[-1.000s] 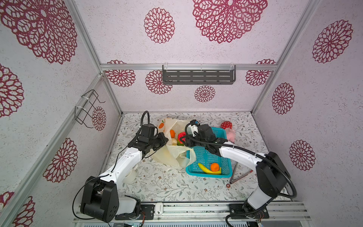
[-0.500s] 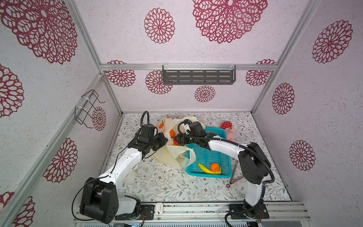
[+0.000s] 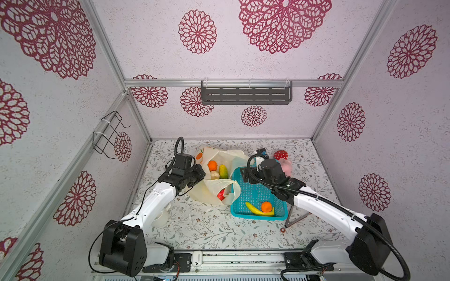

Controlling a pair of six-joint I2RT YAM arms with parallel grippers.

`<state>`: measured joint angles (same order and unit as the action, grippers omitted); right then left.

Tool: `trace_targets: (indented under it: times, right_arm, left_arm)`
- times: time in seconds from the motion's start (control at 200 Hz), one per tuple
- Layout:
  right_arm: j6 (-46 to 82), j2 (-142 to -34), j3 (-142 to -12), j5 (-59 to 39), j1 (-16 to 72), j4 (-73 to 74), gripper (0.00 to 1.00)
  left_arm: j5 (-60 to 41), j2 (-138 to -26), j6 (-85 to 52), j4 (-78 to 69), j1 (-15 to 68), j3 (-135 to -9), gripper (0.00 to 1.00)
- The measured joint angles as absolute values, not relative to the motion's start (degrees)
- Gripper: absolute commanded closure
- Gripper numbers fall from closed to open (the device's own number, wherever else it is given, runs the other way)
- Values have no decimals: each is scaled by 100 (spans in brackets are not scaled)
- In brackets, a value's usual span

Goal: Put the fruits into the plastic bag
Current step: 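Lower the right gripper into the basket and grasp the orange persimmon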

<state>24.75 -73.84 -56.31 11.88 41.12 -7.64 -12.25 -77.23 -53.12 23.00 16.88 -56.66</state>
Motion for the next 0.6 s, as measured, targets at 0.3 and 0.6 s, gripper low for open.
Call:
trace_targets:
  times: [0.3,0.6]
  right_arm:
    - [2536,-7330,-5050,1354,4101,-2635,15]
    - [2550,-8517,-5415,1208,4099,-3562,21]
  left_arm:
    - [-1118,-7935,-5310,2349,1688,-5837,100]
    - [-1103,-7999,-5308,2351,1688,-5850,100]
